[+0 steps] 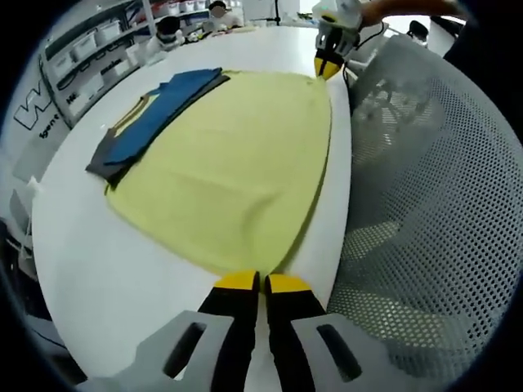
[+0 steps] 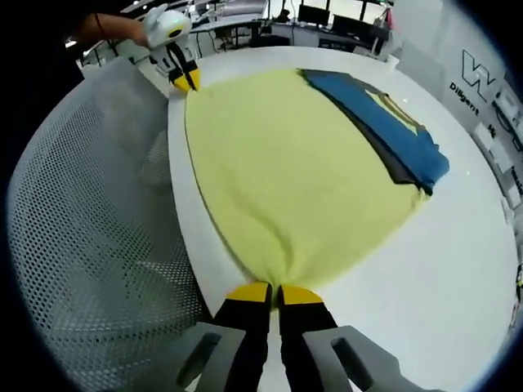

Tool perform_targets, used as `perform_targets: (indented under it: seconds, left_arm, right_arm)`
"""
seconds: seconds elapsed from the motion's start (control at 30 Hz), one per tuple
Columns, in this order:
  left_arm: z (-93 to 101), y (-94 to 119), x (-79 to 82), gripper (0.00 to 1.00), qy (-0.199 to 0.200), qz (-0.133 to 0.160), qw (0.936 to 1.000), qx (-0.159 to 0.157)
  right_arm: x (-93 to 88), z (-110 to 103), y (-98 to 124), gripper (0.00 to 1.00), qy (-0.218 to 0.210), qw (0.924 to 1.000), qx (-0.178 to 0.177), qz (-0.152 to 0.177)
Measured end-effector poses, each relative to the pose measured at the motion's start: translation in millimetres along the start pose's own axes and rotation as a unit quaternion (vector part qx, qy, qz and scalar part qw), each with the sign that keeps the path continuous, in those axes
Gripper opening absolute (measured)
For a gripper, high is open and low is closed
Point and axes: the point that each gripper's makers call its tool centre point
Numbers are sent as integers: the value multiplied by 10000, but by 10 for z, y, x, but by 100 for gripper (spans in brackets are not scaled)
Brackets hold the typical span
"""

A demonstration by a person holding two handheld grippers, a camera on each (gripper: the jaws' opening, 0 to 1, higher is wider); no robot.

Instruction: Fold the garment on the visible template until the final outline fits inside the template.

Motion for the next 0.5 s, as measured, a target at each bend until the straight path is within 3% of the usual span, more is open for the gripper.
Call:
perform_targets:
  seconds: [0.1, 0.2, 0.5]
  left_arm:
    - [8, 0, -7, 3, 16, 13, 10000, -16]
    - [22, -1, -7, 3, -244, -8, 9997, -1]
    - [29, 22, -17, 2, -136, -21, 9999, -48]
  right_arm:
    - [12, 7, 20, 0, -70, 9999, 2, 83]
    - [33, 9, 31, 0, -124, 9998, -30, 152]
    - [77, 59, 97, 0, -168, 9992, 35, 350]
Point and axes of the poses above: the point that each gripper's makers call its tool centre point, and the gripper's own axes: y roughly backward along the fingers, z roughly to its right, x roughly out of its top, and after that the axes turned 1 degree about -y, right-handed
